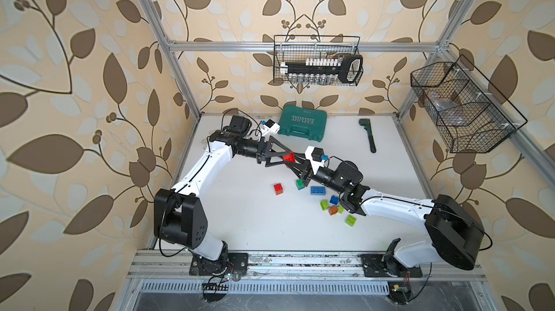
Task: Assemble the letter h with lego
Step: Adjust the lego brick at the center of the board.
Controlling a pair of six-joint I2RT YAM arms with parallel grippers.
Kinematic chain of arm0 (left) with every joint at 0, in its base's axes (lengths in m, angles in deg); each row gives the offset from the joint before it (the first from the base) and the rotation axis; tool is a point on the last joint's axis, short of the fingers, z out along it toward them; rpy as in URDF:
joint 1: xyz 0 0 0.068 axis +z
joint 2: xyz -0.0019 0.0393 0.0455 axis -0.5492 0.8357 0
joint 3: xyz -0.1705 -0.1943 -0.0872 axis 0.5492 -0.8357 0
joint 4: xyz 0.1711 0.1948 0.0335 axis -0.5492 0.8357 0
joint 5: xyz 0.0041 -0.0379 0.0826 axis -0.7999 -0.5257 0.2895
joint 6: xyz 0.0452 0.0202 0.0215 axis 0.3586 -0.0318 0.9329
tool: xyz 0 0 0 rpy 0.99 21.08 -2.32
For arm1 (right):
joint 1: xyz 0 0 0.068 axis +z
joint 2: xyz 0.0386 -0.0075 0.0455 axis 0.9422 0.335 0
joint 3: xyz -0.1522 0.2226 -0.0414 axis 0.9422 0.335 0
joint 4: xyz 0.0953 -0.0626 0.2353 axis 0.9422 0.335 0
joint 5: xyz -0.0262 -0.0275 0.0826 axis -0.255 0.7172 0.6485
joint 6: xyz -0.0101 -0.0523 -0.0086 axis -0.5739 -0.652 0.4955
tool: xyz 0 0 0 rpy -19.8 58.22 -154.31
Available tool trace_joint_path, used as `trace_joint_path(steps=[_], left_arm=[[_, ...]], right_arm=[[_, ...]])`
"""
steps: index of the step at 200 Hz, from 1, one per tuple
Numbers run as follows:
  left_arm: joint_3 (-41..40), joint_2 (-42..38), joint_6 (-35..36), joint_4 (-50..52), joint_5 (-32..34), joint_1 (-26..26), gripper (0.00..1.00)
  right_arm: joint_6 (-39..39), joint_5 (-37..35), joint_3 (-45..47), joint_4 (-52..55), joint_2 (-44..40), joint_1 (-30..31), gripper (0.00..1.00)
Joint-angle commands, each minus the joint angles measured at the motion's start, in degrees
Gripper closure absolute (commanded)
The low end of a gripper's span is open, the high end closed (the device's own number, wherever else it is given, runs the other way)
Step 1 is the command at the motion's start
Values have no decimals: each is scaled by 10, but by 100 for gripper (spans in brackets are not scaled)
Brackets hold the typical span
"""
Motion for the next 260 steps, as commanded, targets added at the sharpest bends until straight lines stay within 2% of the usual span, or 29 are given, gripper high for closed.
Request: trace_joint_path(steps=[1,26,64,102,155,167,197,217,225,240,260], left_arm=[[17,1,-45,-9,-26,-9,1],[15,4,-54,-7,-37,-10,2],[14,0,-67,-11,-62,-13,11],[17,3,-76,-7,-85,-20,25],[17,2,-66,2,-93,-23,38],[21,0,-59,5,-88,-23,41],[27,-2,-33,23,-66,-22,44],[32,-1,10,48,-17,-20,47],[42,0,59,80,20,-19,48],[62,-3,153,144,136,-19,49],[37,-17,207,131,276,-19,47]], right_arm=[[-22,2,-6,-42,12,9,71],[-24,-1,-7,-64,19,9,71],[-39,-16,-9,-76,30,8,70],[-48,-15,-11,-88,47,7,70],[-54,-16,-7,-92,49,2,69],[-52,-15,-4,-86,46,-1,65],[-55,9,2,-48,30,-9,45],[-60,48,12,7,4,-20,38],[-65,61,23,25,-11,-22,38],[-75,87,45,62,-42,-26,35],[-96,98,63,161,-94,-32,35]])
